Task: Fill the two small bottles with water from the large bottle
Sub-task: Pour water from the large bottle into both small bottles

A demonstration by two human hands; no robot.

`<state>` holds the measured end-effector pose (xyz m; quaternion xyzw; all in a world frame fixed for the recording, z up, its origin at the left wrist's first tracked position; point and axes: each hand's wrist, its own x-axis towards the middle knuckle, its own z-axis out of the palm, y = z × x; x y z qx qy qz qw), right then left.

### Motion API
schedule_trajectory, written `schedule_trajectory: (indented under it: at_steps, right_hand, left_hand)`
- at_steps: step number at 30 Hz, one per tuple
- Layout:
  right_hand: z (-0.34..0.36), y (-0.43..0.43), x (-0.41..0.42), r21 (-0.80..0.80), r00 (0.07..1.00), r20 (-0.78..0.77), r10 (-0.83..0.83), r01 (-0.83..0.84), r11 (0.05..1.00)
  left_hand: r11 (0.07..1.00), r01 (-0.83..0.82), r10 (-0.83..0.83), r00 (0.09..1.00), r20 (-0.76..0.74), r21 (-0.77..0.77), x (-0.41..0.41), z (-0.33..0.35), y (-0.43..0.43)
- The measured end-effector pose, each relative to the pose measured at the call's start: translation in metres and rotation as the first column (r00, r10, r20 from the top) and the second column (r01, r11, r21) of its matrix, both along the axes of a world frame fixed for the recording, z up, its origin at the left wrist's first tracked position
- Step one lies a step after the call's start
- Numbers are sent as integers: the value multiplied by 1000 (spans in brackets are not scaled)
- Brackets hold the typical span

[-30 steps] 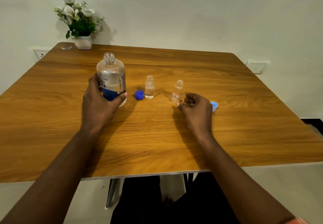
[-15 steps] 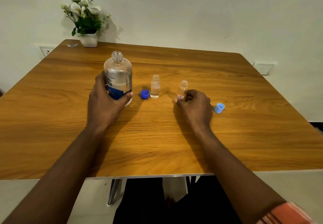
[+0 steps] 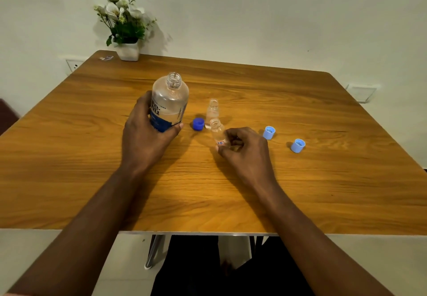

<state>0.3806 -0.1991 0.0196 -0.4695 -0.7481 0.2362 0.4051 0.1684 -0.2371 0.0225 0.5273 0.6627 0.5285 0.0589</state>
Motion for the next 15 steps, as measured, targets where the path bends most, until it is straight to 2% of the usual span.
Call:
schedule_trajectory:
  at_steps: [15]
  right_hand:
    - [-2, -1, 5, 44, 997, -24, 73, -72, 996]
  left_hand:
    - [997, 9, 3, 986, -166, 71, -1, 1, -3]
